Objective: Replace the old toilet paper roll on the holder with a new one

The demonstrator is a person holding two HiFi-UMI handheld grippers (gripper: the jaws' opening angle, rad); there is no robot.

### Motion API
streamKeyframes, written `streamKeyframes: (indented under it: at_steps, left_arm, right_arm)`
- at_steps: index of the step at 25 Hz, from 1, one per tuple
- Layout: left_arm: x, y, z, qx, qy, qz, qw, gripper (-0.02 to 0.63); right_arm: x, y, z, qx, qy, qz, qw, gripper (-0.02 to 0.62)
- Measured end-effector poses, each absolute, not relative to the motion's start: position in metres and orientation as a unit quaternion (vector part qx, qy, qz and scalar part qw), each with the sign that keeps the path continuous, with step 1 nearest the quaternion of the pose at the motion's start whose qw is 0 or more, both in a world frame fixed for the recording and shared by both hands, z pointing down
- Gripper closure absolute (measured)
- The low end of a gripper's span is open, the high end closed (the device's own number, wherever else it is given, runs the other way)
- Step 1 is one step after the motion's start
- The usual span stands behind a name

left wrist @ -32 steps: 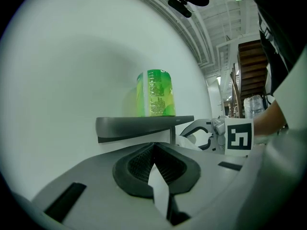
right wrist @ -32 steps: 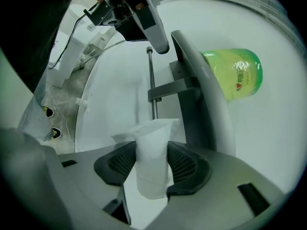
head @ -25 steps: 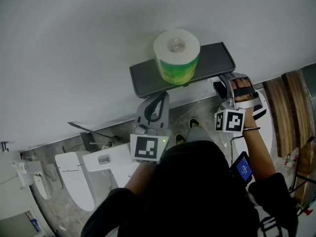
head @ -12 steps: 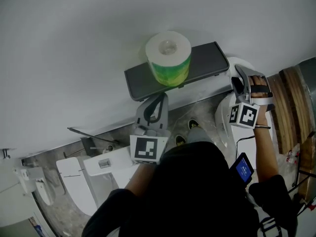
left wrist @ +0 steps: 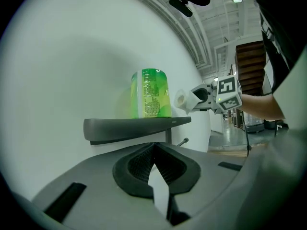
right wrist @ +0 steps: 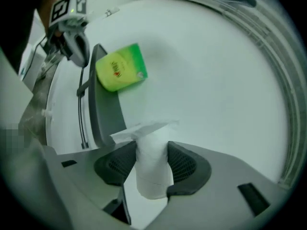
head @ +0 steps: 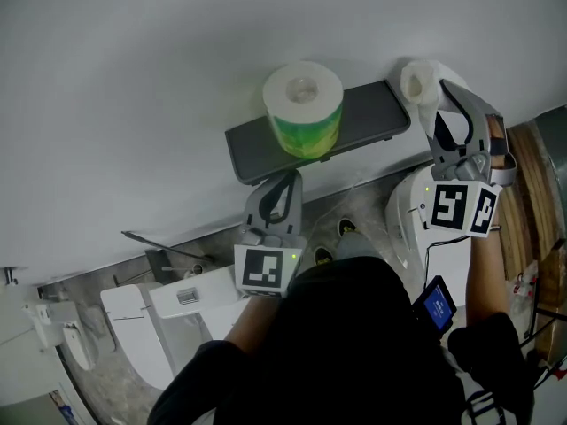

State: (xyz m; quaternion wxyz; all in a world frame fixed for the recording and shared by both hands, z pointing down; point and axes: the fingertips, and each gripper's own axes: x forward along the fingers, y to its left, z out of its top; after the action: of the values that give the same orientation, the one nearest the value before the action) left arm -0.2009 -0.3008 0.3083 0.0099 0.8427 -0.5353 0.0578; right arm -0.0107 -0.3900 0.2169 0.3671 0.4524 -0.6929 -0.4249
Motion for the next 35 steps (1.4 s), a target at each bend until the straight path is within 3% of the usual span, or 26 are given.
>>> streamKeyframes:
  at_steps: [6, 12, 17, 25, 35]
  left_arm:
    - [-0.205, -0.297, 0.303, 0.839, -0.541, 0.057, 0.004, 0.592]
    - [-0.212, -0.293, 0.304, 0.835, -0.547, 0.059, 0.006, 0.592]
    - [-0.213, -0.292, 0.305, 0.835, -0.547, 0.062, 0.003, 0.592]
    - [-0.210, -0.295, 0.305, 0.839, -0.541, 0.058, 0.004, 0.592]
    - [-0.210, -0.297, 0.307, 0.841, -0.537, 0.061, 0.004, 0.592]
  right_arm:
    - [-0.057, -0.382, 0.192, 0.435, -0.809, -0.333, 0.215, 0.379]
    - [-0.074, -0.380, 0.185, 0.413, -0.897, -0.154, 0.043, 0.379]
    - [-0.072, -0.389, 0.196, 0.405, -0.913, -0.025, -0.043, 0.379]
    - [-0.072, -0.391, 0.205, 0.425, -0.905, -0.034, -0.013, 0.378]
    - [-0.066, -0.385, 0.233, 0.399, -0.913, -0.010, 0.082, 0.363]
